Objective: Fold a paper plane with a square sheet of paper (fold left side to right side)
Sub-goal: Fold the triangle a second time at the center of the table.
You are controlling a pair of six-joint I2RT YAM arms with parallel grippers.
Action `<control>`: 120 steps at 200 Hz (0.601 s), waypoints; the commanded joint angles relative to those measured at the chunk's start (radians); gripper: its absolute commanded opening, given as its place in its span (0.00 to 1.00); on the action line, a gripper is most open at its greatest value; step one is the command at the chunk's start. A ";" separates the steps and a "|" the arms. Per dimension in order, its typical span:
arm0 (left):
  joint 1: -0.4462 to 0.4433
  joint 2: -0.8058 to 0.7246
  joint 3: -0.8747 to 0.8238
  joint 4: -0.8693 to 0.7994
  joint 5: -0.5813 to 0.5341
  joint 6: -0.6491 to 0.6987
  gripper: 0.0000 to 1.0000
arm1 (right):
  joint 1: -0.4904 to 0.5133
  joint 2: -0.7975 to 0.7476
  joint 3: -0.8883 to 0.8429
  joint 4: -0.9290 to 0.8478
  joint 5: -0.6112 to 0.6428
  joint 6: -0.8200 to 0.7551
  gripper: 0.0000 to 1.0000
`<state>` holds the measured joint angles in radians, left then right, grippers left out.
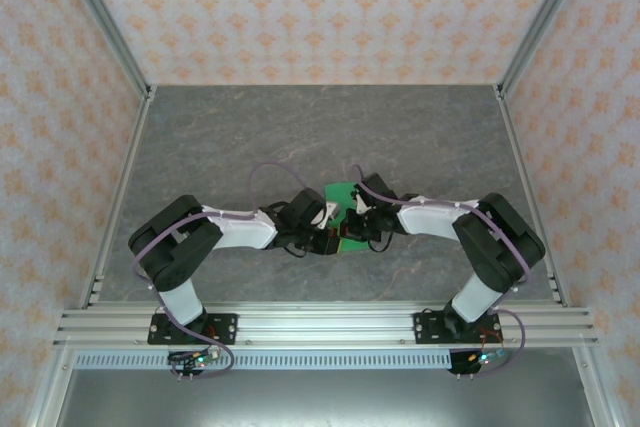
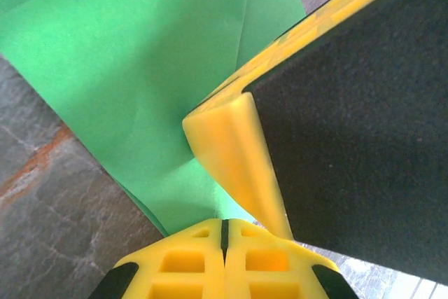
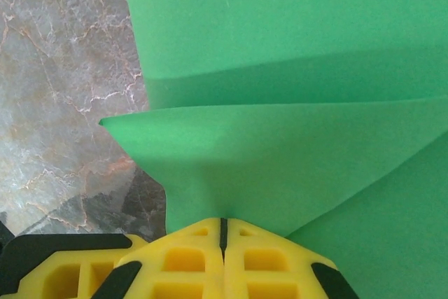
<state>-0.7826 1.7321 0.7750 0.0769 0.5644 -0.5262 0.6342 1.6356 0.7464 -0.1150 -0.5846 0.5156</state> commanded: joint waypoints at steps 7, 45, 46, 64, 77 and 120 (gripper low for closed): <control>0.006 0.011 -0.047 -0.065 -0.023 0.001 0.03 | -0.048 0.014 0.002 -0.014 0.121 -0.063 0.00; 0.005 0.018 -0.055 -0.053 -0.020 -0.002 0.03 | -0.082 0.000 -0.013 0.018 0.111 -0.095 0.00; 0.005 0.018 -0.054 -0.053 -0.020 -0.002 0.03 | -0.083 0.000 -0.014 0.019 0.110 -0.095 0.00; 0.005 0.018 -0.055 -0.052 -0.018 -0.003 0.03 | -0.101 0.001 -0.022 0.037 0.102 -0.104 0.00; 0.006 0.018 -0.054 -0.053 -0.018 -0.003 0.03 | -0.117 0.006 -0.021 0.041 0.094 -0.112 0.00; 0.005 0.009 -0.060 -0.055 -0.022 -0.003 0.03 | -0.170 0.012 -0.015 0.047 0.074 -0.134 0.00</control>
<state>-0.7822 1.7321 0.7574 0.1139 0.5648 -0.5266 0.5030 1.6356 0.7437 -0.0887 -0.5812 0.4206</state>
